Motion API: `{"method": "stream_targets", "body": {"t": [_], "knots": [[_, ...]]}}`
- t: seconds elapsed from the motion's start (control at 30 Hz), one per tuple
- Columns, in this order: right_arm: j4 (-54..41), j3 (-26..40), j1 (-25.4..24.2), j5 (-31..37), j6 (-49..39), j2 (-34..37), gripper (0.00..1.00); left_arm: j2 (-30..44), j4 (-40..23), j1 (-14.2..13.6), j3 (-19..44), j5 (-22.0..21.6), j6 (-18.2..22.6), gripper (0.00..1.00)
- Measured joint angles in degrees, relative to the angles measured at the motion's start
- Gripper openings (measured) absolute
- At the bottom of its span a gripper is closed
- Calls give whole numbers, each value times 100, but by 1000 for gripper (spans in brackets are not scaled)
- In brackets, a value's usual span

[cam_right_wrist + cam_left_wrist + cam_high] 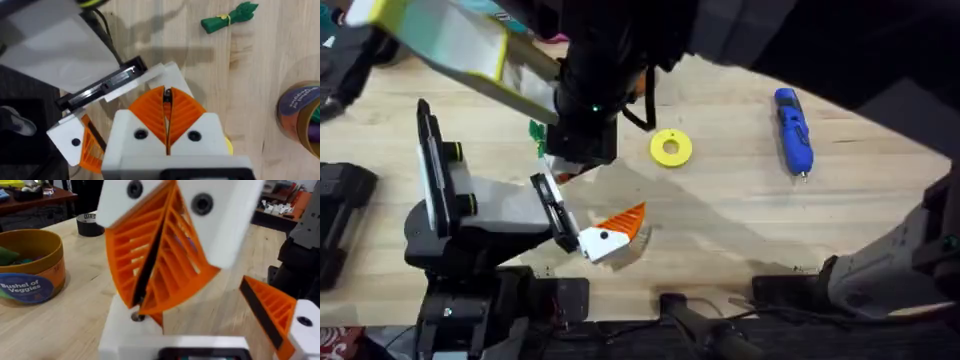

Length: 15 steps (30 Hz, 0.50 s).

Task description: Pick up the gripper from the table and insert it into the empty holder that is missing its gripper. Then pick up a screw, insert it into the mounting hole, and use the screwdriver to tighten it. Finally, clean up the table by picking up the vegetable and placing it into the bucket.

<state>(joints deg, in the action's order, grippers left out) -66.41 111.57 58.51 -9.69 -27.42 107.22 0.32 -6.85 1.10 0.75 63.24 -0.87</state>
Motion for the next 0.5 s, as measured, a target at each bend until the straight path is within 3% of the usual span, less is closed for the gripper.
{"method": "stream_targets", "body": {"t": [0.5], "knots": [[48, -192, 58, 86, 4, -2, 5, 0, -4, -7, 0, 38, -19, 941]]}}
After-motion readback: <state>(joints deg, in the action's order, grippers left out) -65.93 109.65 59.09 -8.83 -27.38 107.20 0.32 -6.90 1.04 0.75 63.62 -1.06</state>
